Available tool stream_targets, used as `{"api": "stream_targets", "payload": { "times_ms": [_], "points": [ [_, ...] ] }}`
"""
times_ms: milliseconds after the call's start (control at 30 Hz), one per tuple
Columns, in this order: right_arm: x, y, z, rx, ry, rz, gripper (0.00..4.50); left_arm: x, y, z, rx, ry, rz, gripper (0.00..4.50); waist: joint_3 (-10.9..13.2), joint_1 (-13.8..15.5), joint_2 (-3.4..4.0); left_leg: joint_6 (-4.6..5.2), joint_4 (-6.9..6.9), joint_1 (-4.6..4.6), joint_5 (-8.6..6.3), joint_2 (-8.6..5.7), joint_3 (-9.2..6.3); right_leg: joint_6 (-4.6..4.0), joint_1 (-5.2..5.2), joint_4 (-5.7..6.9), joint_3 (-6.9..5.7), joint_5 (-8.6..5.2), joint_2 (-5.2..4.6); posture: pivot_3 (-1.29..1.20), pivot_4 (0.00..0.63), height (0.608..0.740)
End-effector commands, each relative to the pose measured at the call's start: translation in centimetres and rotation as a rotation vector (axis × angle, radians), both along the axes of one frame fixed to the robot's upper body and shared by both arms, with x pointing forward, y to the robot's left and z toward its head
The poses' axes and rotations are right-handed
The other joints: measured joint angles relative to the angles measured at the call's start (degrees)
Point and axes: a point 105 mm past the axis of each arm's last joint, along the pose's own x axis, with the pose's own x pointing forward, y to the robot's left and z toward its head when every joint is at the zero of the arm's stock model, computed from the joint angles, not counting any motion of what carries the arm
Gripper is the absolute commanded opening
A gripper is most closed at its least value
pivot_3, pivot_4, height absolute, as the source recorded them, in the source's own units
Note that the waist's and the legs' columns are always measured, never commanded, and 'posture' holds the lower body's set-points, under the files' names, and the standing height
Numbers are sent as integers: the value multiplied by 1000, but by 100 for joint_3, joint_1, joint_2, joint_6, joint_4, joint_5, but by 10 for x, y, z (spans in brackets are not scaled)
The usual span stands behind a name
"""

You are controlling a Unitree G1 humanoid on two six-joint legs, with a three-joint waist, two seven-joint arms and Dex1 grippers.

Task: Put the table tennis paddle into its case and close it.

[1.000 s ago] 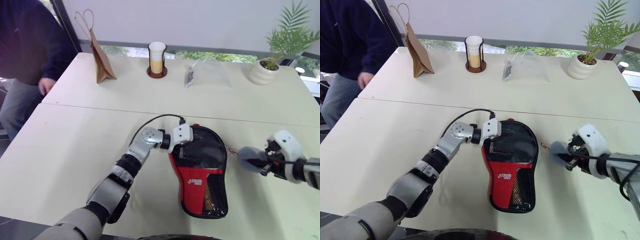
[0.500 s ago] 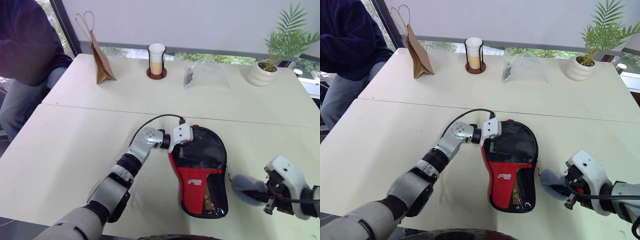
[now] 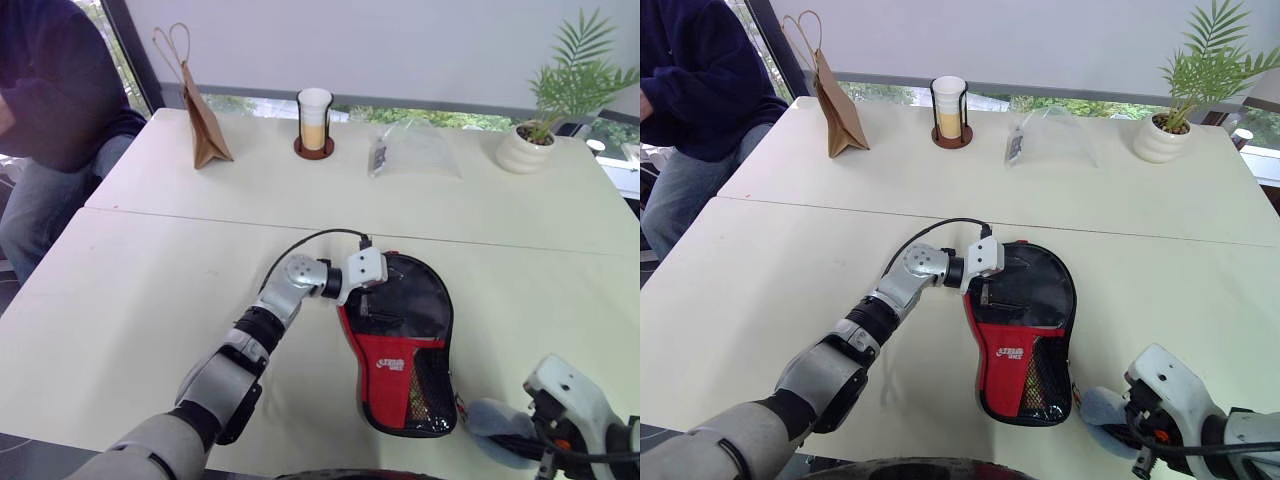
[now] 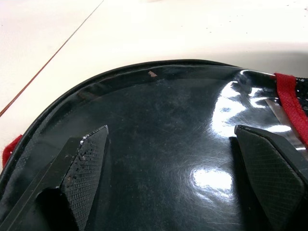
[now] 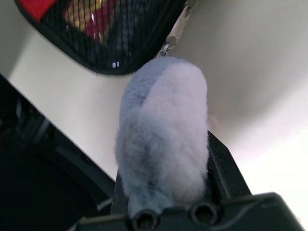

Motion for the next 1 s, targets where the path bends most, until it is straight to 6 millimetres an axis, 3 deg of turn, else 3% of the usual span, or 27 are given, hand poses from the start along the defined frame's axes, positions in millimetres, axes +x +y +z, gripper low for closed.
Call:
{"api": "stream_targets", "payload": {
  "times_ms": [33,267,600,733,867,1000],
  "points": [
    [-7,-4,7,-47,9,68,180,-5,12,-36,142,54,20,4398,1,2,-3,0,0,0,0,0,0,0,0,0,0,0,0,0,150,740],
    [-14,-13,12,-83,19,120,180,-3,12,-35,142,51,27,4398,1,-1,-12,1,-2,0,-1,1,0,0,0,-4,0,0,-2,0,150,740],
    [43,-26,32,-88,-178,49,180,2,13,-32,140,42,38,4398,1,-10,-14,0,-7,-1,-1,2,0,0,-2,-8,1,-1,-5,0,150,740],
    [60,-27,34,-102,-198,76,2070,7,16,-28,136,33,55,4398,1,-17,-12,0,-9,-3,-1,2,0,0,-6,-7,0,-1,-5,0,150,740],
    [72,-25,40,-107,-217,113,4267,12,18,-24,127,25,68,4398,1,-20,-10,0,-9,-4,-1,2,0,0,-7,-7,1,-1,-6,0,150,740],
    [82,-28,61,-113,-260,147,4267,19,24,-11,80,27,82,4398,2,-26,-6,0,-10,-6,-1,2,0,0,-11,-6,1,0,-6,0,150,740]
  ]
}}
